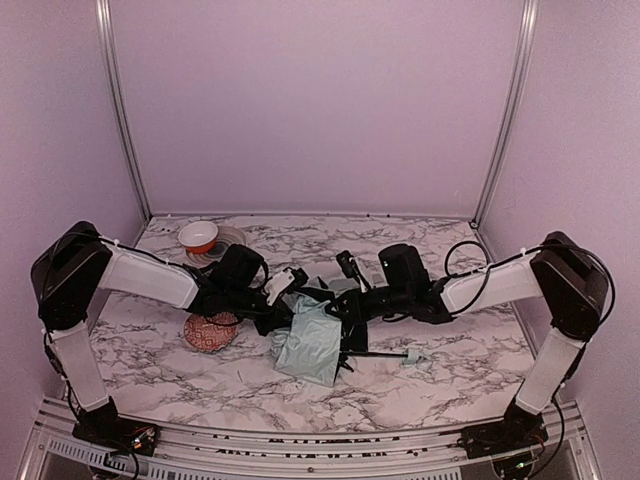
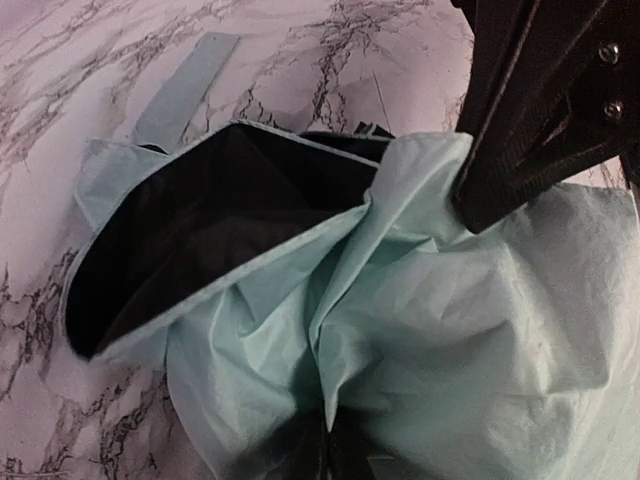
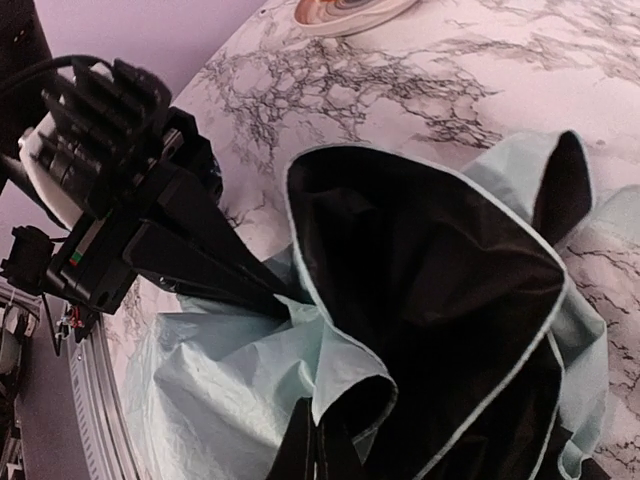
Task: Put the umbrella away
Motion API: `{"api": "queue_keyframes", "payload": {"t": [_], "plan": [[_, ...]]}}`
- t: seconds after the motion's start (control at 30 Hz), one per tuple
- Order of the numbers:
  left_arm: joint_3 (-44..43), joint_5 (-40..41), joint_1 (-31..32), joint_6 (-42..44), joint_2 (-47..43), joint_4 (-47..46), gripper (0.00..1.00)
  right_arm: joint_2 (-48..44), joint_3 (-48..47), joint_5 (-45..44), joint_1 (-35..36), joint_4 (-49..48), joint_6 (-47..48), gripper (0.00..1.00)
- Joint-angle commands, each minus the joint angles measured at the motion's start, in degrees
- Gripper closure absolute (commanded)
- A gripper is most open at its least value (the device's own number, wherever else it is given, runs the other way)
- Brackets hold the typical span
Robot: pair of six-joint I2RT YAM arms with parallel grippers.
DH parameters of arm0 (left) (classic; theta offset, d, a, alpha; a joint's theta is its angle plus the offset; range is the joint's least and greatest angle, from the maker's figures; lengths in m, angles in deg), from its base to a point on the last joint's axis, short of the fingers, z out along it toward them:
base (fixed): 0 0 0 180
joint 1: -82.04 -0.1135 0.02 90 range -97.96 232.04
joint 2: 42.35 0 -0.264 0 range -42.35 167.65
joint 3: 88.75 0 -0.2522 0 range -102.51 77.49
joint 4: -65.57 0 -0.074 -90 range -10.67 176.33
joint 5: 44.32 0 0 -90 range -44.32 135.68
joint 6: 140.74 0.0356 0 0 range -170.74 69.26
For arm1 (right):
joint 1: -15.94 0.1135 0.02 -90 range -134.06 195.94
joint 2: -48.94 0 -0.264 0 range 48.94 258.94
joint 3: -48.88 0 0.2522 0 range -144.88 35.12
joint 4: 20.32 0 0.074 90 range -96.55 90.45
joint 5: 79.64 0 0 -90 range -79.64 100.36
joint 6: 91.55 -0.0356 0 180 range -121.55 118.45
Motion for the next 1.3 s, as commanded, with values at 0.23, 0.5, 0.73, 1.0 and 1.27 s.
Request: {"api": "queue_keyframes", "payload": {"t": [0.23,0.5,0.73,1.0,1.27], "plan": [[0.16,-2.34,0.22,-3.66,4.6,-1.65,1.0,13.35,-7.32,2.31,-5.88,-3.44,-2.41,1.0],[-0.62,-1.67,-0.09,-3.74,2.59,-0.76,0.73,18.85,-10.35,4.71,-5.91,2.68,-2.57,1.0],[-6.21,-0.89,-0.24,-1.72,-4.42,5.56,0.31,19.64,-12.92,5.34,-5.91,6.45,-0.54,1.0],[-14.83,-3.87,1.14,-4.73,3.78,17.22,0.23,18.18,-15.98,3.53,-5.91,8.59,-0.63,1.0],[-17.0,-0.56,3.53,-3.56,7.87,21.47,0.3,14.87,-17.34,2.12,-5.9,9.51,-1.68,1.0]]}}
